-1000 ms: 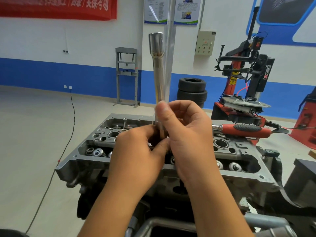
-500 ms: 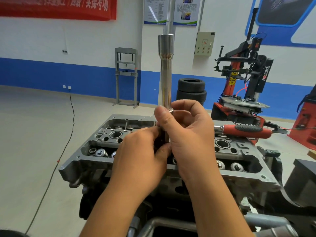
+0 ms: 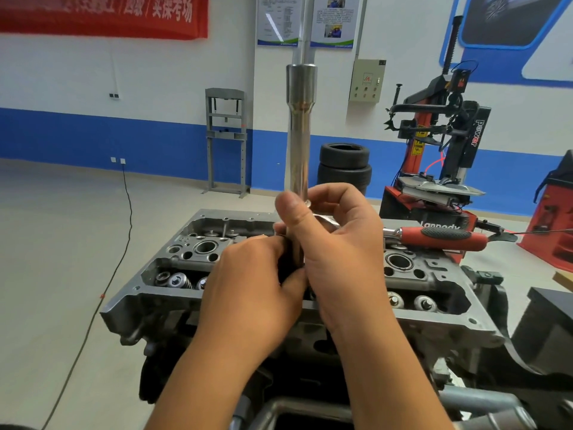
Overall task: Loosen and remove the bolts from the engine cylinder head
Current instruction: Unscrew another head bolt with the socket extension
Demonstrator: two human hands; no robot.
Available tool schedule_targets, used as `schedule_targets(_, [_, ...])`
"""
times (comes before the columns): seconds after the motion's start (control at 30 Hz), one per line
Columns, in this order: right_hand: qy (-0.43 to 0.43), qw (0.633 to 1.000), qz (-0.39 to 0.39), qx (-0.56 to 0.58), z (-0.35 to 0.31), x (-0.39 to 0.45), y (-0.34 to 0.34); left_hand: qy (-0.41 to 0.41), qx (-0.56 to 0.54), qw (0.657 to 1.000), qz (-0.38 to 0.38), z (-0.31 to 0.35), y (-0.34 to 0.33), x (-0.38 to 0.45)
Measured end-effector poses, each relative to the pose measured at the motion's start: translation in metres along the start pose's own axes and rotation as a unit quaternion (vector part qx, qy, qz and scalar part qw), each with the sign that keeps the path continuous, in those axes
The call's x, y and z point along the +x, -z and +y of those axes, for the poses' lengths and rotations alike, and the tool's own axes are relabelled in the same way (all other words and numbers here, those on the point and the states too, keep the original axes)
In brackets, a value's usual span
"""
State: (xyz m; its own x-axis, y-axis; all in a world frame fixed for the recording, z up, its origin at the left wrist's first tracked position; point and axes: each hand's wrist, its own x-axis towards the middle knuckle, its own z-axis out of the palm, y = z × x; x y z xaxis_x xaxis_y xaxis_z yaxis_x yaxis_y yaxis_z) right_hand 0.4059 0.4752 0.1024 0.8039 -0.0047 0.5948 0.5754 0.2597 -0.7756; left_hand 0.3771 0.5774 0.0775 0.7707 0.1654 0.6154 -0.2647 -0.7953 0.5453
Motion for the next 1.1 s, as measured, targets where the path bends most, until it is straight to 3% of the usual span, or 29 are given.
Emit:
schedule_targets(0.27, [-0.004, 0.999, -0.003, 0.043, 0.0021, 0.0033, -0.0011, -0.019, -0.078, 0.996, 0.027, -0.0026, -0.0028, -0.003])
schedule_targets(0.53, [0.007, 1.0, 0.013, 0.023, 0.0002, 0.0015, 0.001, 0.013, -0.074, 0.996, 0.041, 0.0005, -0.0031, -0.0027])
schedule_targets(0.73, [-0.003, 0.999, -0.003, 0.045, 0.0003, 0.0022, 0.0004, 0.027, -0.118, 0.993, 0.004, 0.0033, -0.0005, -0.0014])
schedule_targets(0.97, [0.019, 1.0, 0.022, 0.001, 0.0006, 0.0006, 0.0017, 0.03, -0.097, 0.994, 0.049, 0.006, -0.0034, -0.0035])
schedule_targets(1.1, [0.016, 1.0, 0.013, 0.013, 0.0022, 0.002, 0.0004, 0.017, -0.13, 0.991, 0.013, 0.0045, -0.0024, -0.0016])
